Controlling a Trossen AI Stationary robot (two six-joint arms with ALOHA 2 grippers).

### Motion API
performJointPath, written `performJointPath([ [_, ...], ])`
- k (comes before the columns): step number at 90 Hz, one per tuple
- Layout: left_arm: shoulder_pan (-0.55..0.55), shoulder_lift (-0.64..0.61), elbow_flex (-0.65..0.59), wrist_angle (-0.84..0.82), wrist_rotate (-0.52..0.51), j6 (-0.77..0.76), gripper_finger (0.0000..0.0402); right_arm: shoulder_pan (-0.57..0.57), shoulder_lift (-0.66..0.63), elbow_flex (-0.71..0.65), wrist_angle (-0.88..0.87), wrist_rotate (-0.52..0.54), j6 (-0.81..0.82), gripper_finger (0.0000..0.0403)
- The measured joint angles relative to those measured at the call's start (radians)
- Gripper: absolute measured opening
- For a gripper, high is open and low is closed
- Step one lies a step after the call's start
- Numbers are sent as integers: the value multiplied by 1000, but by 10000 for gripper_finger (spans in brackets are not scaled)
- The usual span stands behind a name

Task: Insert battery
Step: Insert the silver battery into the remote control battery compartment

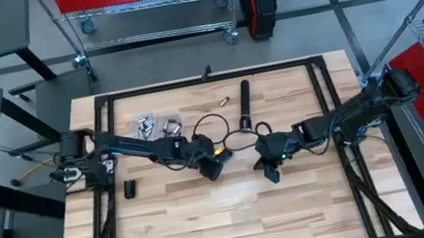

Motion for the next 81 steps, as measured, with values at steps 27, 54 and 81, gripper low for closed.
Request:
performJointPath([
  [27,0,0,0,-2,10,46,120,0,0,0,0,0,0,4],
  [54,0,6,0,4,12,86,20,0,0,0,-3,0,0,4],
  [81,0,6,0,0,19,111,6,0,0,0,-25,0,1,4],
])
